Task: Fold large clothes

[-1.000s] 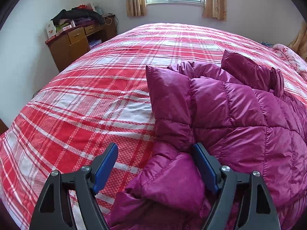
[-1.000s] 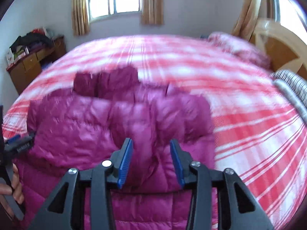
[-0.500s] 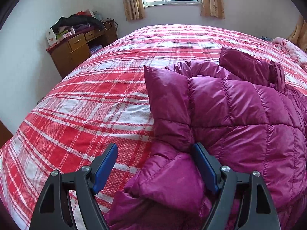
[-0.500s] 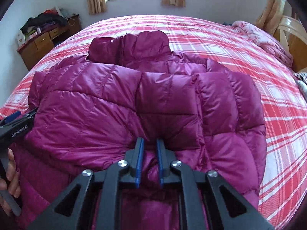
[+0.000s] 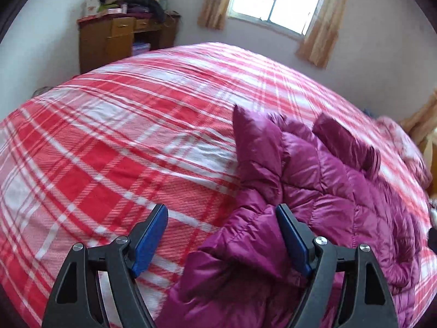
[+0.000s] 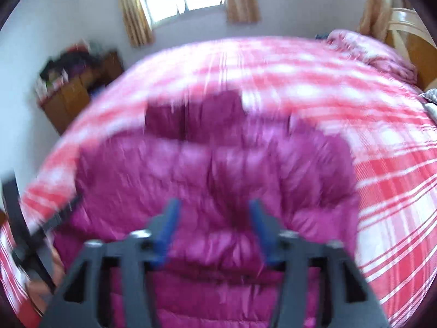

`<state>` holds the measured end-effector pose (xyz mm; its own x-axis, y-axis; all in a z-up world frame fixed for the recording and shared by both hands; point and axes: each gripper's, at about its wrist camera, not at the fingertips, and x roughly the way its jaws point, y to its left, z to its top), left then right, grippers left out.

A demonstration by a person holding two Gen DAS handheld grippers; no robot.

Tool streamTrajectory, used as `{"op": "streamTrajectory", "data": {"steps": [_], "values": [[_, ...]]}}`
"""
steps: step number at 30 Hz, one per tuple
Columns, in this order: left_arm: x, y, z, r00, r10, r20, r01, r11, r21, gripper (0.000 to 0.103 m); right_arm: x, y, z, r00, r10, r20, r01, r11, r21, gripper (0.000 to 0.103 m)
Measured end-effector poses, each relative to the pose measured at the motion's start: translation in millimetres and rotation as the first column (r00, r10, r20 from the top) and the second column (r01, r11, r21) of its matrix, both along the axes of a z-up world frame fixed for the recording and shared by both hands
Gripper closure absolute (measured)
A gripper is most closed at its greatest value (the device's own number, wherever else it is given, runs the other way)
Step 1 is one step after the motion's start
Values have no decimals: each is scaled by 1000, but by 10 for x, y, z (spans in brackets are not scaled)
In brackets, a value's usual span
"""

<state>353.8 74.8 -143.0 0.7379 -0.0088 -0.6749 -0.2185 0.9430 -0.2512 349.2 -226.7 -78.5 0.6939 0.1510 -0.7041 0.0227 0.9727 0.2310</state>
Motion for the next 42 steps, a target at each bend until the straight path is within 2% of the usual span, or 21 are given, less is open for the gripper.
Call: {"op": "streamTrajectory", "data": {"steps": [2, 3, 4, 6, 9, 13, 14, 15, 17, 19, 21, 24, 26, 27, 29, 32, 37, 42], "values": [[-46, -18, 39, 1000, 16, 25, -16, 1000, 17, 22, 227, -34, 53, 999, -8, -42, 9, 999, 32, 20], [-69, -43, 60, 999, 19, 37, -20, 999, 34, 22, 387, -54, 27, 997, -15, -82, 20, 998, 61, 23], [-94, -73, 84, 998, 17, 53, -20, 999, 50, 22, 528, -72, -10, 993, -21, -114, 32, 995, 94, 33], [-132, -118, 125, 997, 0, 79, -6, 997, 73, 22, 850, -127, -108, 981, -45, -189, 75, 985, 154, 46], [-162, -171, 150, 996, -30, 83, 22, 995, 101, 22, 1181, -167, -203, 966, -74, -249, 133, 964, 230, 46], [-144, -203, 127, 996, -60, 62, 53, 993, 105, 22, 1488, -152, -254, 949, -105, -296, 187, 946, 263, 45], [-141, -216, 123, 996, -65, 58, 59, 993, 105, 22, 1558, -142, -253, 948, -111, -299, 196, 942, 272, 43], [-127, -221, 112, 996, -69, 55, 63, 992, 107, 22, 1653, -139, -256, 944, -118, -307, 207, 938, 277, 37], [-126, -242, 113, 996, -73, 56, 66, 991, 118, 22, 1839, -137, -245, 933, -161, -323, 249, 935, 252, 29], [-139, -267, 118, 995, -77, 62, 68, 989, 129, 22, 2042, -117, -294, 916, -181, -357, 264, 944, 200, 25], [-131, -296, 111, 995, -84, 58, 76, 987, 139, 22, 2184, -123, -399, 889, -218, -403, 307, 936, 172, 25], [-111, -316, 94, 995, -91, 48, 83, 986, 145, 22, 2322, -92, -544, 871, -190, -453, 282, 948, 145, 25], [-106, -307, 89, 995, -92, 46, 85, 987, 140, 22, 2338, -68, -580, 871, -164, -462, 244, 963, 118, 33], [-105, -298, 85, 995, -90, 46, 83, 987, 138, 22, 2320, -57, -579, 871, -156, -466, 223, 971, 91, 50], [-110, -285, 84, 995, -86, 46, 79, 988, 132, 22, 2248, -96, -555, 872, -148, -466, 207, 975, 77, 73], [-106, -274, 80, 996, -81, 46, 75, 989, 129, 22, 2117, -221, -513, 879, -124, -461, 191, 976, 100, 84], [-99, -265, 76, 996, -77, 43, 71, 989, 127, 22, 1796, -453, -472, 887, -131, -443, 192, 977, 94, 90], [-90, -250, 66, 996, -74, 40, 69, 990, 125, 22, 1474, -627, -663, 895, -169, -413, 233, 966, 109, 91]]}}
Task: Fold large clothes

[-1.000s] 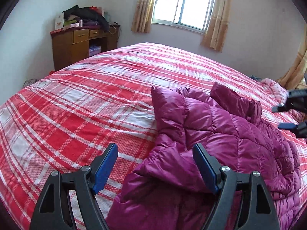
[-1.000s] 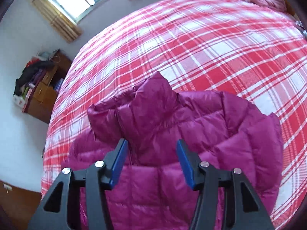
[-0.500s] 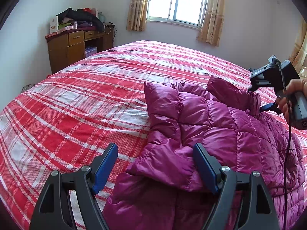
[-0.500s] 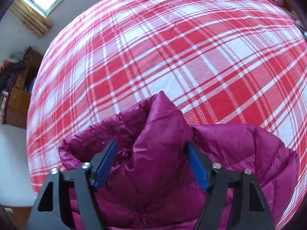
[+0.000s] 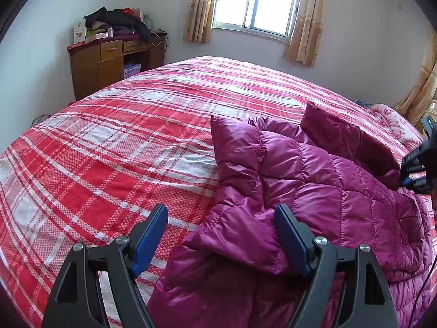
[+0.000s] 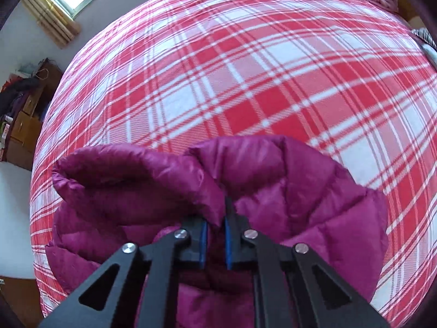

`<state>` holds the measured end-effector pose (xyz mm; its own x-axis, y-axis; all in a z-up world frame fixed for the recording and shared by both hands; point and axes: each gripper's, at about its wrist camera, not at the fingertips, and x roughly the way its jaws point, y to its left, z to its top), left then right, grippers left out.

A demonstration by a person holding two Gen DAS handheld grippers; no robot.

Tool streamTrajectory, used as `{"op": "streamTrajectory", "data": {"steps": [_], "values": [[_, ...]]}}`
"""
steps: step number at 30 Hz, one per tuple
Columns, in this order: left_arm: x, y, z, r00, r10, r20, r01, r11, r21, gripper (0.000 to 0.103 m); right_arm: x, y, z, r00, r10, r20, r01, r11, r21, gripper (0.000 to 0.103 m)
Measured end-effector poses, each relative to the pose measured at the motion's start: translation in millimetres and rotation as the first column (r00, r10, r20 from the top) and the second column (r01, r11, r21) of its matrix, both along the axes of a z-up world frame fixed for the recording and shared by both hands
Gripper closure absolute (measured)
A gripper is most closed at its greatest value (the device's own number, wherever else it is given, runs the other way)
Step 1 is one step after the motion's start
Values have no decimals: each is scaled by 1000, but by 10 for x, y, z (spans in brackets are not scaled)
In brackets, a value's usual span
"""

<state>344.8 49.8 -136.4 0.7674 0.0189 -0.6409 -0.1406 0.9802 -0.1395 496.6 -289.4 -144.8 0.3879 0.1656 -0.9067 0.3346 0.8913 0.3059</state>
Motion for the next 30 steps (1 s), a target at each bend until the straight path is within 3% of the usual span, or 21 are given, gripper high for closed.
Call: {"op": "streamTrajectory", "data": {"steps": [6, 11, 19, 22, 26, 30], "values": [[38, -75, 11, 999, -27, -21, 28, 999, 44, 22, -192, 39, -189, 993, -72, 88, 73, 997, -10, 92], [3, -245, 265, 997, -78, 11, 75, 983, 168, 22, -269, -19, -226, 985, -73, 159, 73, 997, 7, 94], [545, -571, 865, 978, -206, 34, 201, 972, 125, 22, -466, -113, -279, 948, -66, 312, 43, 996, 80, 93], [902, -802, 938, 973, -232, 7, 229, 965, 124, 22, -465, -108, -250, 947, -52, 316, 29, 997, 77, 93], [1399, -1122, 947, 957, -284, -56, 286, 958, 21, 22, -470, -114, -268, 944, -52, 326, 27, 996, 82, 93], [1798, -1493, 907, 943, -311, -117, 317, 948, 32, 22, -470, -121, -285, 939, -54, 338, 25, 996, 89, 93]]}}
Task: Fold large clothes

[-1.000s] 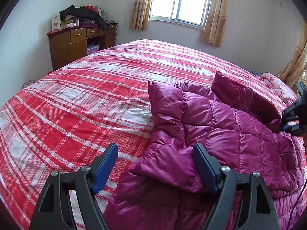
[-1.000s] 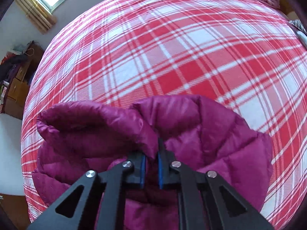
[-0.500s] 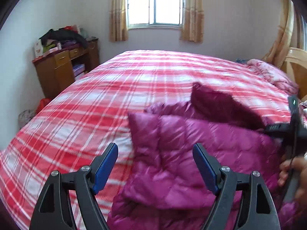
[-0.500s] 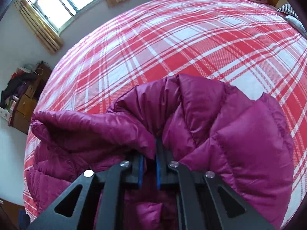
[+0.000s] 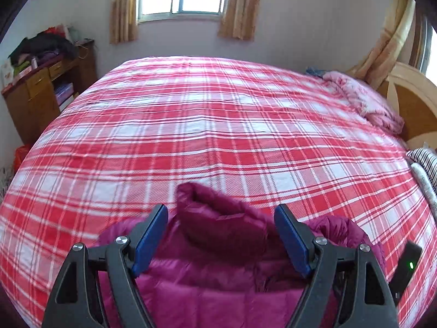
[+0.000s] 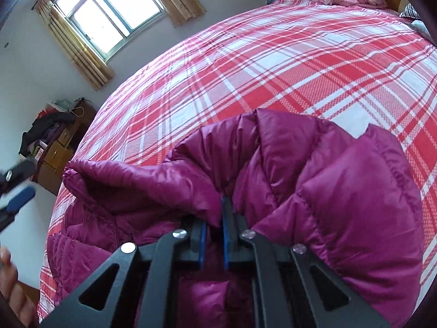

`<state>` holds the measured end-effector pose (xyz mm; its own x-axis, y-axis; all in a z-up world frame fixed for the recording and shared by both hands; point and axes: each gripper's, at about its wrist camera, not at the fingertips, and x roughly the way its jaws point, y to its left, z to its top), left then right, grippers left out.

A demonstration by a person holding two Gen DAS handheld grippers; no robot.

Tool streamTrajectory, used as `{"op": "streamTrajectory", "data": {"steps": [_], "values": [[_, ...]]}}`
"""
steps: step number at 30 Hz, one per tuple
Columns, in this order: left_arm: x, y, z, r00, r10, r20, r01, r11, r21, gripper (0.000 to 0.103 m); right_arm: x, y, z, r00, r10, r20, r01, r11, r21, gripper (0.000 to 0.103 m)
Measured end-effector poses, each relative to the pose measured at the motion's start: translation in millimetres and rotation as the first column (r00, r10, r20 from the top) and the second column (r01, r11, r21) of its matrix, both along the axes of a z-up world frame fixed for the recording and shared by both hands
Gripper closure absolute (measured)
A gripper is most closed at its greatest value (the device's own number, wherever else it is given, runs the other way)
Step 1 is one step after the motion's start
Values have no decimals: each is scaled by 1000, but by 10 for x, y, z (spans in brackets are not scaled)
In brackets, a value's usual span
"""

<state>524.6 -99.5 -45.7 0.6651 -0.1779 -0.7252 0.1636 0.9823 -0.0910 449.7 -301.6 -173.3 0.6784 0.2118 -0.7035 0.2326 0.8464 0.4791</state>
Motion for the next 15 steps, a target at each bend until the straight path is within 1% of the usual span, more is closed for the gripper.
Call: {"op": "streamTrajectory", "data": {"steps": [1, 2, 4, 6, 8, 11, 15], "values": [[109, -66, -51, 1000, 10, -27, -10, 1000, 10, 22, -24, 0, -2, 1000, 1, 3, -1, 1000, 0, 93], [215, -111, -134, 997, 17, -75, -17, 1000, 7, 22, -31, -2, -2, 1000, 2, 5, -2, 1000, 1, 93], [332, -126, -343, 984, 53, -171, -50, 999, 21, 22, -37, -11, -8, 1000, 4, 7, -4, 1000, 7, 93], [309, -80, -518, 975, 79, -207, -77, 997, 20, 22, -35, -13, -15, 1000, 6, 7, -6, 1000, 11, 93], [251, -25, -595, 976, 86, -201, -82, 996, 27, 23, -37, -14, -18, 1000, 8, 9, -8, 1000, 10, 93], [70, 102, -594, 984, 87, -158, -84, 996, 25, 32, -43, -27, -25, 1000, 6, 12, -6, 1000, 21, 94], [-142, 256, -613, 990, 81, -119, -80, 997, 14, 33, -55, -36, -33, 1000, -1, 14, 0, 1000, 30, 94]]}}
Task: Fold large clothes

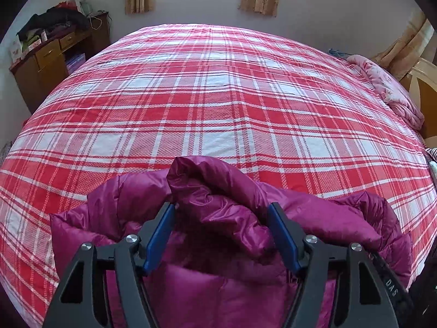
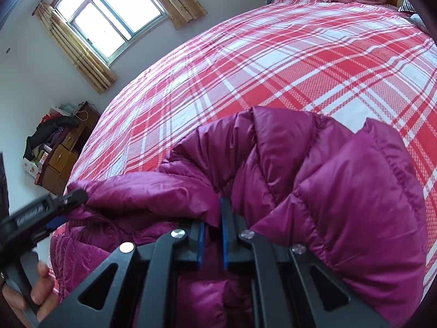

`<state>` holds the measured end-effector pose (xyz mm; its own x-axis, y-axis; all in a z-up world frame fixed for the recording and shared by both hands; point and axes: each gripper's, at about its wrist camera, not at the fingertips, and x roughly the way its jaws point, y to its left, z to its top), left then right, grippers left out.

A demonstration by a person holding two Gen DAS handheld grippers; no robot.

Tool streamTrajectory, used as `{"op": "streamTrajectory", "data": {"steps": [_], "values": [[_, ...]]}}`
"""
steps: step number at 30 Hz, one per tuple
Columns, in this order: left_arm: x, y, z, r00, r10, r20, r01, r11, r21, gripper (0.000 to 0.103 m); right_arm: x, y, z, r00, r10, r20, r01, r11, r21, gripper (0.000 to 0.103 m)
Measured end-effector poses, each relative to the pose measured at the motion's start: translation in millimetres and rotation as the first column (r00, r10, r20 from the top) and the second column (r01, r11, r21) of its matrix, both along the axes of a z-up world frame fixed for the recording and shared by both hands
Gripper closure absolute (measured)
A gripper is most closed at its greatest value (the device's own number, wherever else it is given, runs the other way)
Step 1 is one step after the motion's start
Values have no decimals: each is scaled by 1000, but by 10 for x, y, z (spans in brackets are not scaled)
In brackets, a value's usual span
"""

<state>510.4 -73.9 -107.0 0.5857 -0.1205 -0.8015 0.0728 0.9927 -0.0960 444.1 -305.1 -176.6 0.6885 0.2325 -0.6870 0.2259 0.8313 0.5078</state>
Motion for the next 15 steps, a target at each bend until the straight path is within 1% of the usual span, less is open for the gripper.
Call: {"op": "streamTrajectory", "data": {"steps": [2, 5, 7, 10, 12, 15], "values": [[-79, 51, -32, 1000, -3, 22, 3, 1000, 20, 33, 0, 7, 1, 1000, -1, 0, 1, 1000, -4, 94], [-142, 146, -78, 999, -6, 43, 6, 1000, 8, 33, -2, 11, 5, 1000, -2, 2, 2, 1000, -13, 94], [-75, 177, -146, 1000, 7, 12, -7, 1000, 25, 33, -1, 15, 4, 1000, -2, 1, 2, 1000, -19, 94], [94, 208, -193, 999, 19, -38, -19, 1000, -4, 33, -4, 39, 14, 1000, -2, 2, 3, 999, -34, 94], [227, 192, -201, 997, 28, -69, -28, 1000, -4, 33, -2, 59, 23, 1000, -2, 2, 2, 999, -42, 94], [377, 230, -248, 990, 80, -116, -82, 997, -13, 34, -6, 79, 28, 1000, -5, 2, 5, 999, -41, 94]]}}
